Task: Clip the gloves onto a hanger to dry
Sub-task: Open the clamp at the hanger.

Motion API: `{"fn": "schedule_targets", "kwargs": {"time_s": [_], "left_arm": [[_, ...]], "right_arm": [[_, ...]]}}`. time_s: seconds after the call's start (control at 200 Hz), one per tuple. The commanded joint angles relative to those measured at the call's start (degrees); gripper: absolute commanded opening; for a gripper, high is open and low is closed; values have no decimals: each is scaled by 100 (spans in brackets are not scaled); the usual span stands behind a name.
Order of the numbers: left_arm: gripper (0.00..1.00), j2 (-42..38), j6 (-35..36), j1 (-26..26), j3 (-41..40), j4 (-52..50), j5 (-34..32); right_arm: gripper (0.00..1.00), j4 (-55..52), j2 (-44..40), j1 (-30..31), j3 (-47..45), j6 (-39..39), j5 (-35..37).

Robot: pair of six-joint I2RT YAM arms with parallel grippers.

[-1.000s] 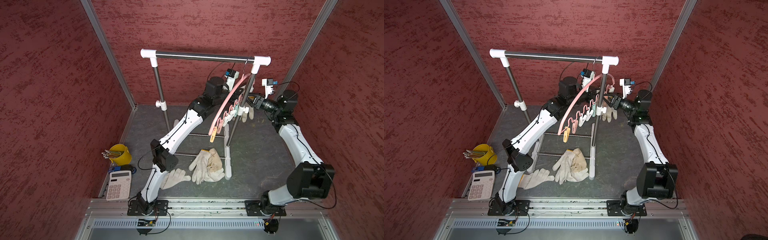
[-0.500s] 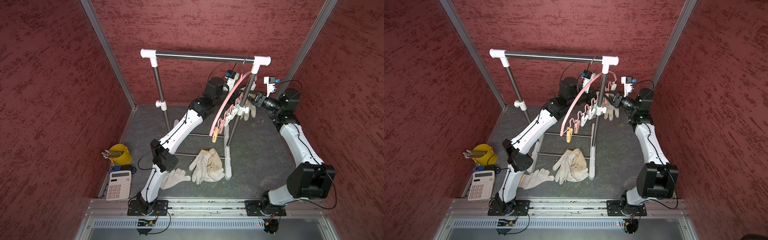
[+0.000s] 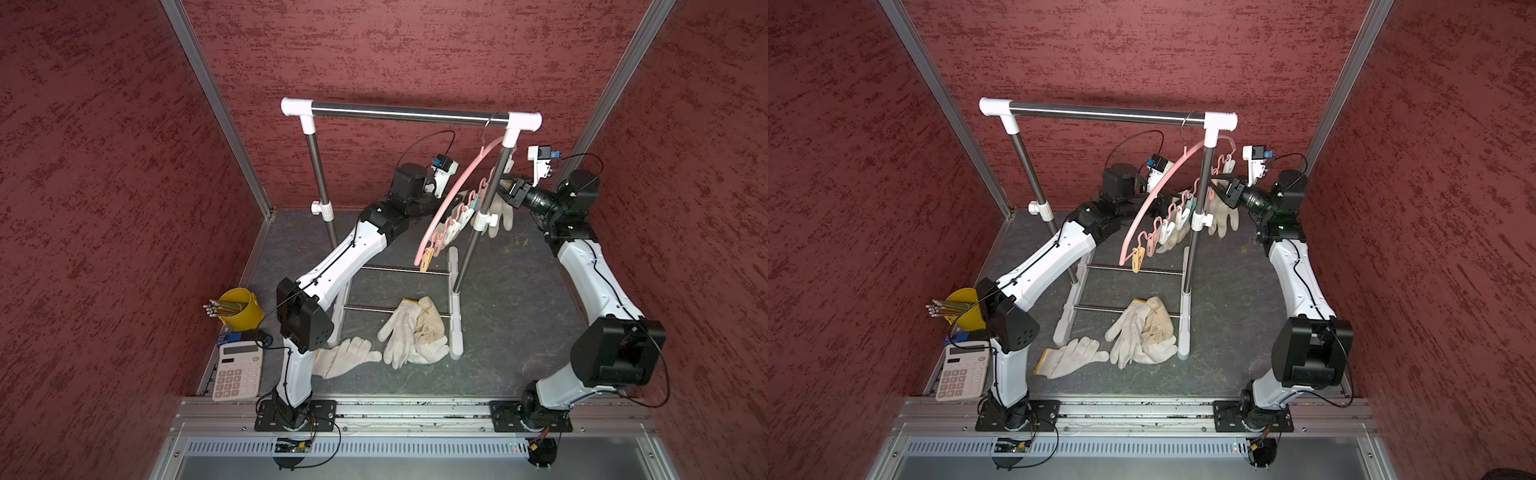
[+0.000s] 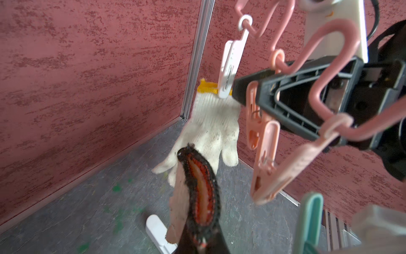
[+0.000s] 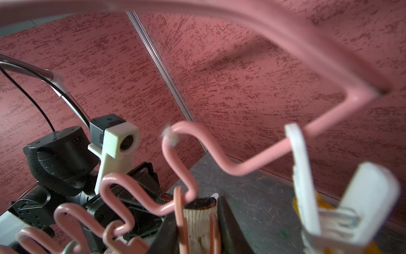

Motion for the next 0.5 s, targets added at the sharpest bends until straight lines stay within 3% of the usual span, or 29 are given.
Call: {"fn": "schedule_targets", "kwargs": {"time_s": [0.0,0.271,0.496], "left_arm": [[0,-353,5,180,-401,726,478],[0,-416,147,425,-729,830,1261],[0,-224,310,561,-552,879,1920]], "right_arm": [[24,9,228,99,333,-15,245],[23,-475,848,517,1180,-163,367],[23,-834,1249,894,1690,-321,388]]}}
